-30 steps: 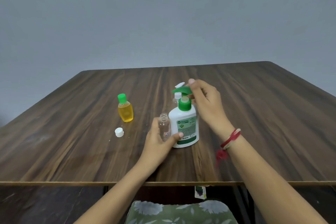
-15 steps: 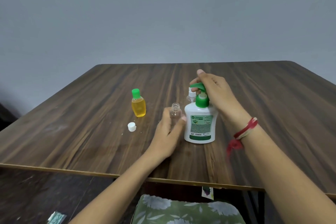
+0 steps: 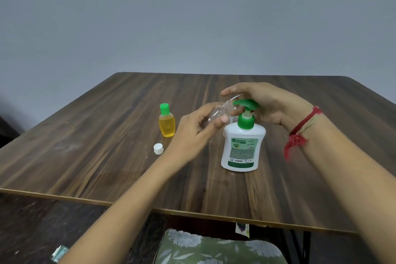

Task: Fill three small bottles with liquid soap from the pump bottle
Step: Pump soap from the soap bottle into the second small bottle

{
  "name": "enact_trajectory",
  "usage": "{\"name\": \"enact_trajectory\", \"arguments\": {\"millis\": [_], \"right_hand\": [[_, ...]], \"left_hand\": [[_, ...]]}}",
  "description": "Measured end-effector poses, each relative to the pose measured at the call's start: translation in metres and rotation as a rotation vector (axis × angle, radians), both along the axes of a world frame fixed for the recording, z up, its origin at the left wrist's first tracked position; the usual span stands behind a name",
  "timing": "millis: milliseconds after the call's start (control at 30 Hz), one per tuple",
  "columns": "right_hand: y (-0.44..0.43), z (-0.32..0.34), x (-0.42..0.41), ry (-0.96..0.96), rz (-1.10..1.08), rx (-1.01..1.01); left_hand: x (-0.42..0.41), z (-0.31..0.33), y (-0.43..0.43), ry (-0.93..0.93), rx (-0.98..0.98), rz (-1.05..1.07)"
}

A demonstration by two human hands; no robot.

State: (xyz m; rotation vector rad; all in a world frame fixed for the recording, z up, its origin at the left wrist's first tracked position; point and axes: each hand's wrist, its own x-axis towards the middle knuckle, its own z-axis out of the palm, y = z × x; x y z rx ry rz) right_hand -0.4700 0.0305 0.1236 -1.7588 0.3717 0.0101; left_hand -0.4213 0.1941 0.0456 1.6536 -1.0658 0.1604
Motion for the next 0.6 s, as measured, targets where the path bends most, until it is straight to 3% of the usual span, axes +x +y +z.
{"name": "enact_trajectory", "arguments": {"millis": [333,600], "right_hand": [[0.000,-0.003,0.008,0.055,0.015,-0.050],[0.002,0.007,0.013,0.126,0.096,-0.268]], "left_hand": [[-0.001,0.005,-0.005,0.200,-0.090,0.000],[0.002,0.010,-0.009,0.286,-0.124,-0.053]]}}
